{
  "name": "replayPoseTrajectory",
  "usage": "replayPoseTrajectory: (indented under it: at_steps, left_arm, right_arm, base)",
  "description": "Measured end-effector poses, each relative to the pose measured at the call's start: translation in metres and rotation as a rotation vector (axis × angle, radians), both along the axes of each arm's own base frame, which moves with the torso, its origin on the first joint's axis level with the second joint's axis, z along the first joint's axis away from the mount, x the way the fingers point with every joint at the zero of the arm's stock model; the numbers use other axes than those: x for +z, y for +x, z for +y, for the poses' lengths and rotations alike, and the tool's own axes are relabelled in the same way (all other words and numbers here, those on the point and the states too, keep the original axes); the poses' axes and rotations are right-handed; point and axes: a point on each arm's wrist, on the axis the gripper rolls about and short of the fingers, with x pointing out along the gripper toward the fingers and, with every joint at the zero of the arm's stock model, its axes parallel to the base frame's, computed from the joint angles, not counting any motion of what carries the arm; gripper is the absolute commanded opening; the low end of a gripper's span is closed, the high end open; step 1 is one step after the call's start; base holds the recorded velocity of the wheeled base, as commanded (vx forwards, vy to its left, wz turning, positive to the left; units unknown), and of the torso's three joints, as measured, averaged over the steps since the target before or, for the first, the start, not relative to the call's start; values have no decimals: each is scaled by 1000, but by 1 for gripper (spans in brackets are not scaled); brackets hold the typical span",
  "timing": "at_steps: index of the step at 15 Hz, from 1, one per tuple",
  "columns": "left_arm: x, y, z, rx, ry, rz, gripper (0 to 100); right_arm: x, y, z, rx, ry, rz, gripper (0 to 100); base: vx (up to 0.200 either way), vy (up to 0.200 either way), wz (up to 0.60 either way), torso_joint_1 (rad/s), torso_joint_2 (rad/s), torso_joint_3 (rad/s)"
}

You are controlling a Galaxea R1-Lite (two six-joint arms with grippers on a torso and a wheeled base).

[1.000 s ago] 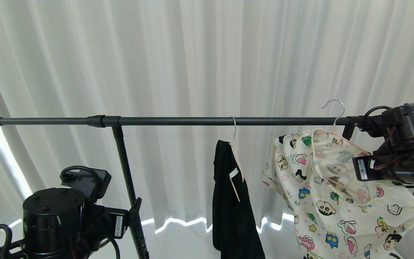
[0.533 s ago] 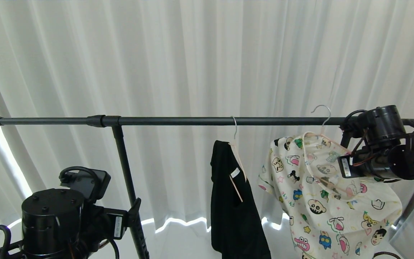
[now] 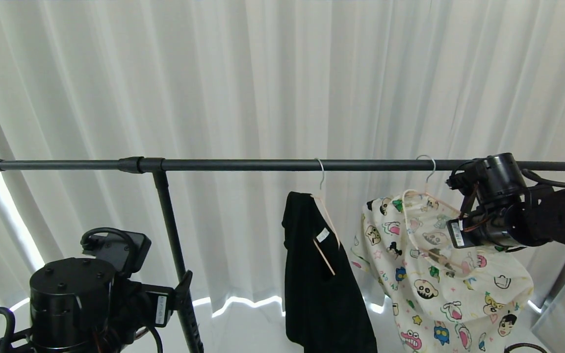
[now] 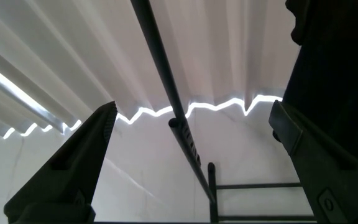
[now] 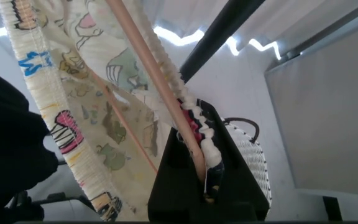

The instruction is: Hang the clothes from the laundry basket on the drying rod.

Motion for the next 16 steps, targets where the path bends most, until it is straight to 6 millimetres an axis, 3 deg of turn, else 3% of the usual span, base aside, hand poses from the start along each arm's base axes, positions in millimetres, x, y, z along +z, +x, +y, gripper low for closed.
replayPoseTrajectory:
  at_steps: [3,4,7,11,13,16]
  left_arm:
    - [-1,0,0,-1,1,3,100]
    - [-1,0,0,-1,1,3,100]
    - [-1,0,0,0,1,3,100]
    - [-3,-1,3,15,8,13,100]
    - [-6,-4,5,42,26,18,100]
    - [-6,-5,7,79,45,12,100]
  right_arm:
    - [-1,0,1,4,-2,7,0]
    - [-1,-1,2,6,-4,13,100]
    - [7,-14,6,28,-2,21,100]
    - [42,-43,16,93,51,-86,100]
    - [58,-63,12,109,69,-123,100]
    - [65,-108,-9,120,10,-14,100]
  base:
    - [0,0,0,0,0,0]
    - [0,0,0,0,0,0]
    - [0,0,0,0,0,0]
    - [0,0,0,0,0,0]
    - [0,0,0,0,0,0]
    - [0,0,0,0,0,0]
